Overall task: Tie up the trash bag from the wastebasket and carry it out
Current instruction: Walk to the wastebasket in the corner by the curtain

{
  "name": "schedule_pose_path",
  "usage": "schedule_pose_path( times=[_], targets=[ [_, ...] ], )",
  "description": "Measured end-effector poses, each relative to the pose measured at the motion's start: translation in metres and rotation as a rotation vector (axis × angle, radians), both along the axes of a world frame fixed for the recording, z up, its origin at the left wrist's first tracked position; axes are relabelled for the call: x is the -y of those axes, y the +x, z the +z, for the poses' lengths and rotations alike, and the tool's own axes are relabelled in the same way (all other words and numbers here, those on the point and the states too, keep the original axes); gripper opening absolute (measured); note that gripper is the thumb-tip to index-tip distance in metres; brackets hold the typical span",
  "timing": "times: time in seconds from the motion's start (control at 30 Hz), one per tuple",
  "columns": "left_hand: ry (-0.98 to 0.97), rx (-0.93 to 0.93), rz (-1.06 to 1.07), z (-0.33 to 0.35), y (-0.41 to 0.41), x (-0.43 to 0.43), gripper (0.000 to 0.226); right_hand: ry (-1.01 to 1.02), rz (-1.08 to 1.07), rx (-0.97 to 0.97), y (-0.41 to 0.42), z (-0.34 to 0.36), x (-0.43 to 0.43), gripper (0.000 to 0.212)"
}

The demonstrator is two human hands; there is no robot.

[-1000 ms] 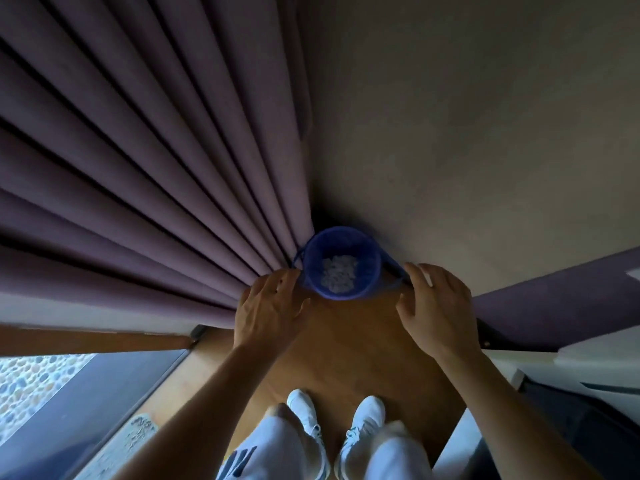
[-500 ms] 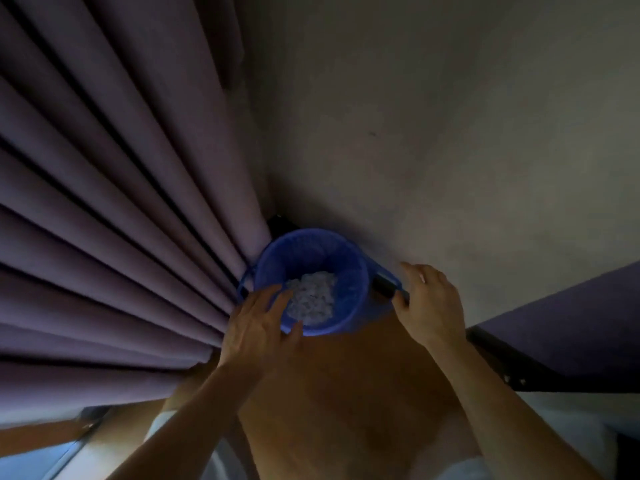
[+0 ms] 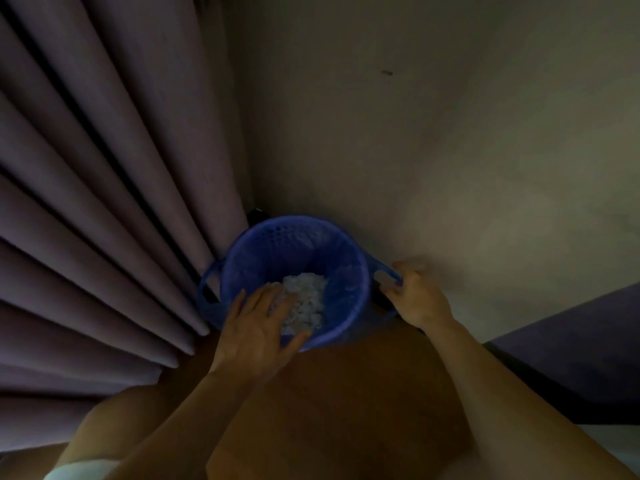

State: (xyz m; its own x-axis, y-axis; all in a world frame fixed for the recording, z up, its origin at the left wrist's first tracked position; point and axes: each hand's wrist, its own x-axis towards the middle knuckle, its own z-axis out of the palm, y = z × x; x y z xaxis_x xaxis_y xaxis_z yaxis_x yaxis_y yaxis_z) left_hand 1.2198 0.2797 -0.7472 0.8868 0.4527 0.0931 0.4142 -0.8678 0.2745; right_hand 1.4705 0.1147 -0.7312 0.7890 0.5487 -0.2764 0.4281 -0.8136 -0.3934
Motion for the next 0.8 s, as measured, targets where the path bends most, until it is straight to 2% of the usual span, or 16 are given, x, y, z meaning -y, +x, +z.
schedule_pose_path(
  times=[0.07,0.13,0.2,0.3,0.43,0.5,0.67,0.8],
  targets=[
    [-0.006,-0.002,0.012,-0.002,-0.003,0.002,0.066,-0.034,0.027,0.009,-0.005,0.0,-0.002,0.036],
    [-0.03,-0.009,0.031,-0.006,-0.006,0.002,0.069,-0.001,0.033,-0.033,-0.006,0.007,-0.005,0.029],
    [-0.037,-0.021,0.046,-0.008,-0.006,0.002,0.072,0.155,0.008,-0.074,-0.005,0.022,-0.011,0.035],
    [-0.044,-0.056,0.061,-0.007,-0.003,0.005,0.074,0.5,-0.059,-0.129,-0.003,0.05,-0.023,0.041],
    [-0.034,-0.047,0.106,-0.007,0.003,0.008,0.067,0.827,-0.143,-0.399,-0.017,0.087,-0.037,0.036],
    [-0.019,-0.039,0.126,-0.007,0.005,0.009,0.063,0.919,-0.147,-0.492,-0.027,0.099,-0.044,0.032],
    [-0.001,-0.05,0.162,-0.009,0.007,0.01,0.059,1.109,-0.075,-0.584,-0.051,0.129,-0.056,0.025],
    [-0.025,-0.027,0.157,-0.005,0.006,0.011,0.066,1.211,-0.06,-0.667,-0.061,0.138,-0.059,0.021]
  ],
)
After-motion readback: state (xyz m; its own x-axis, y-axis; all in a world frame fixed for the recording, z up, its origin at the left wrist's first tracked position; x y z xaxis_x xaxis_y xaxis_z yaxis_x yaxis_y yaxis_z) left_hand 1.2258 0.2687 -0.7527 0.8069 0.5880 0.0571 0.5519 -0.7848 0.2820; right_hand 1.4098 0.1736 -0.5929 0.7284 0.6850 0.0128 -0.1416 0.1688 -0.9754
